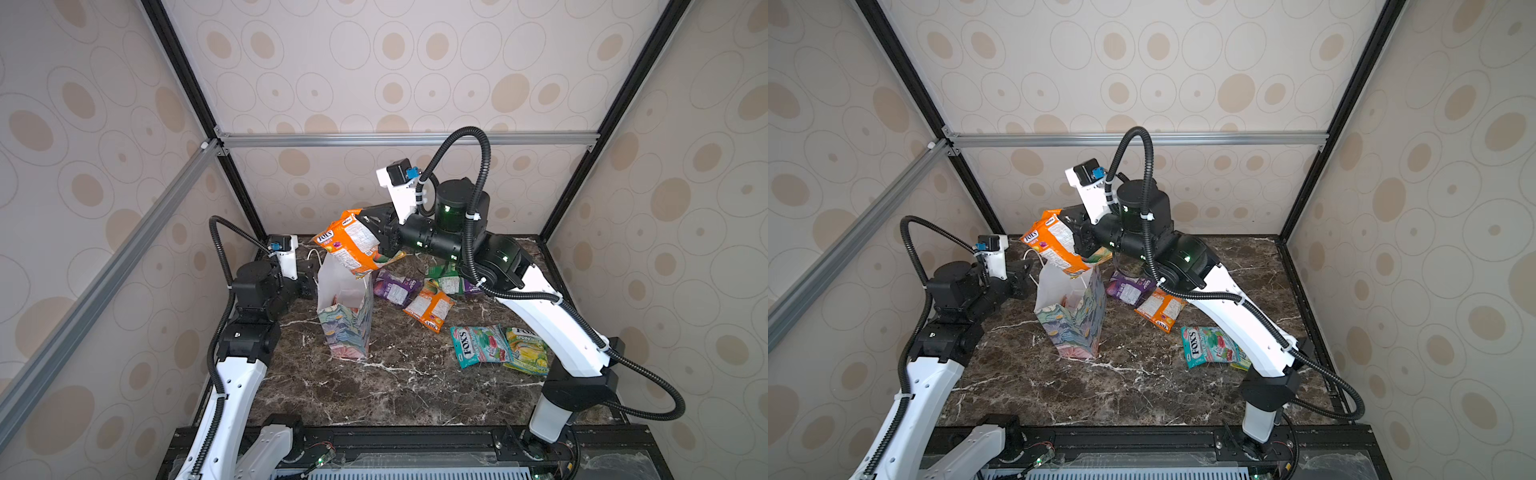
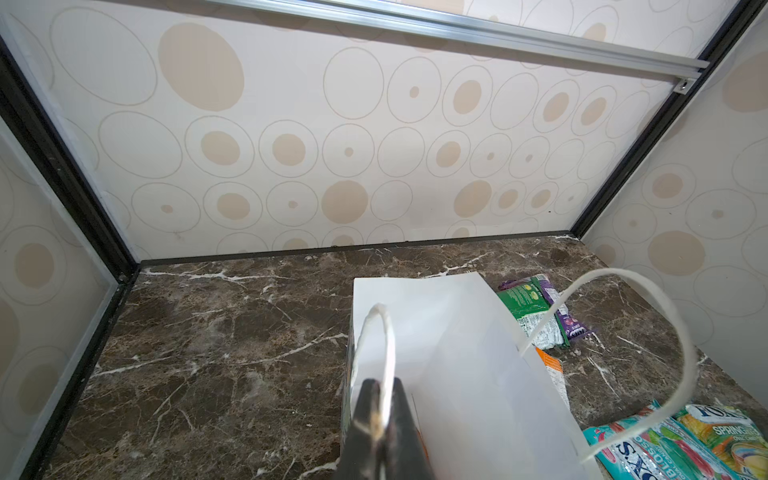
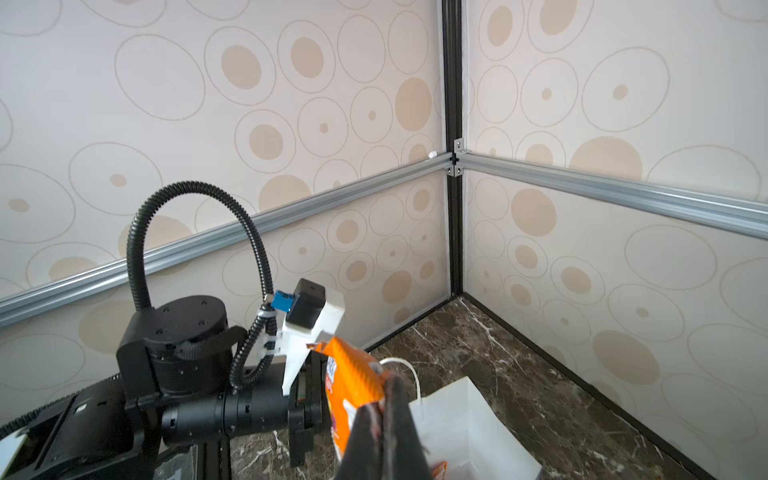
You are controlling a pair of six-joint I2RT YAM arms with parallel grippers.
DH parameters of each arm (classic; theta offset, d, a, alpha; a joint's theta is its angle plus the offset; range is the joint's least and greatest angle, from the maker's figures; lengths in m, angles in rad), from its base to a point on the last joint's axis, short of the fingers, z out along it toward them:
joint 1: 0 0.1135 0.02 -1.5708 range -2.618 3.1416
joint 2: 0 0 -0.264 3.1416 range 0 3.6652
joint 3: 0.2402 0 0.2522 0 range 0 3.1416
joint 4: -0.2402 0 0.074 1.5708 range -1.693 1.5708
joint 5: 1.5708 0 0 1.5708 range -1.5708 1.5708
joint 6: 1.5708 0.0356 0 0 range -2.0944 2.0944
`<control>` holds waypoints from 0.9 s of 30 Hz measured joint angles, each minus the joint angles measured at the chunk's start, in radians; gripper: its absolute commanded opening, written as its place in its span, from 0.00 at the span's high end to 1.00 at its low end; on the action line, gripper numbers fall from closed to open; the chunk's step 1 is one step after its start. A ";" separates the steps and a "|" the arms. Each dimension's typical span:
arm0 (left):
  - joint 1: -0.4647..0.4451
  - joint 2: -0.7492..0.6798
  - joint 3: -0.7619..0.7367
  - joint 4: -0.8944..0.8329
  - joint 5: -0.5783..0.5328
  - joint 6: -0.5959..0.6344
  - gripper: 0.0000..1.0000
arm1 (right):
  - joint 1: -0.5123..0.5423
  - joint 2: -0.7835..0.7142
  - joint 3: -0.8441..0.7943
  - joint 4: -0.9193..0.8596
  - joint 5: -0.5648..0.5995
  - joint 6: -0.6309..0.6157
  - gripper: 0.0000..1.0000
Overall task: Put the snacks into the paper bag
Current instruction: 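Carry the orange bag with the right gripper over the white bag's mouth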
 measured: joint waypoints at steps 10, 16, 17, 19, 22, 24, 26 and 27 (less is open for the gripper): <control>0.000 0.000 0.000 0.000 0.000 0.000 0.97 | 0.017 0.096 0.085 0.073 0.039 0.004 1.00; 0.000 0.000 0.000 0.000 0.000 0.000 0.97 | 0.018 0.185 0.169 0.092 0.058 0.013 1.00; 0.000 0.000 0.000 0.000 0.000 0.000 0.97 | 0.019 0.201 0.186 0.092 0.061 0.013 1.00; 0.000 0.000 0.000 0.000 0.000 0.000 0.97 | 0.019 0.229 0.215 0.092 0.072 0.013 1.00; 0.000 0.000 0.000 0.000 0.000 0.000 0.97 | 0.019 0.253 0.231 0.092 0.087 0.012 1.00; 0.000 -0.002 0.000 0.000 0.000 0.000 0.97 | 0.019 0.261 0.232 0.092 0.103 0.011 1.00; 0.000 -0.004 0.000 0.000 -0.001 0.000 0.97 | 0.019 0.267 0.232 0.092 0.125 0.008 1.00; 0.000 -0.005 0.000 -0.001 0.000 0.000 0.97 | 0.019 0.270 0.233 0.093 0.133 0.008 1.00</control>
